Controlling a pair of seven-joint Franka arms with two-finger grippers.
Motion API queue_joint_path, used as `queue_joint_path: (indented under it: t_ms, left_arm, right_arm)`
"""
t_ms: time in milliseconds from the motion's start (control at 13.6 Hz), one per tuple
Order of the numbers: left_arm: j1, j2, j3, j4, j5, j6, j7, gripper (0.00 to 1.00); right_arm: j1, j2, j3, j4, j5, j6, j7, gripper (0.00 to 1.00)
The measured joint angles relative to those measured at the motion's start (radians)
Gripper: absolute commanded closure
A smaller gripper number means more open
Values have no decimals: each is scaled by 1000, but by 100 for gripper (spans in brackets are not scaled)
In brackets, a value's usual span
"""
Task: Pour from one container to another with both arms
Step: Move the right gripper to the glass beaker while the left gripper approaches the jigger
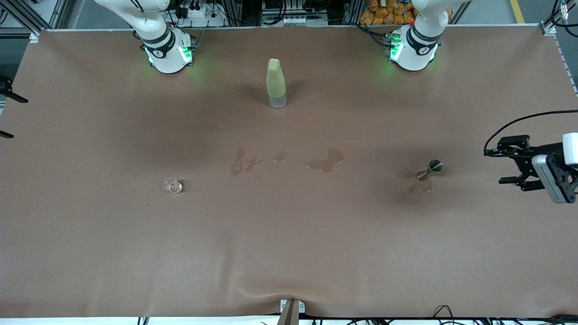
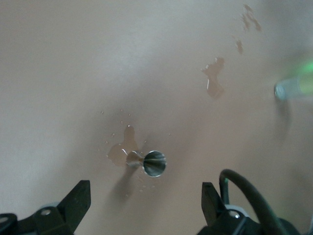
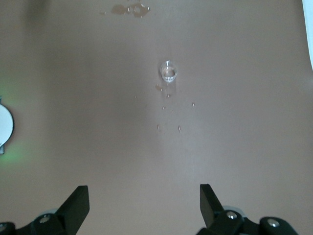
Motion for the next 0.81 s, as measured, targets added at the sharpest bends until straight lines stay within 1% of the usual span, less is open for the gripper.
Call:
queue_joint_path:
  t_ms: [147, 293, 587, 807]
  left_arm:
    - [22, 14, 0, -31, -14, 2, 228, 0]
    - [32, 29, 1, -70, -61, 9, 436, 0]
    - [102, 80, 3, -144, -151, 22, 599, 0]
    - [121, 119, 3, -161, -188, 23, 737, 0]
  right_arm:
    - [-1, 4, -11, -65, 56, 55, -48, 0]
    - [-2, 9, -21, -137, 121, 116, -104, 0]
    - [-3, 25, -35, -266, 256, 214, -229, 0]
    - [-3, 61, -47, -321, 354, 252, -329, 0]
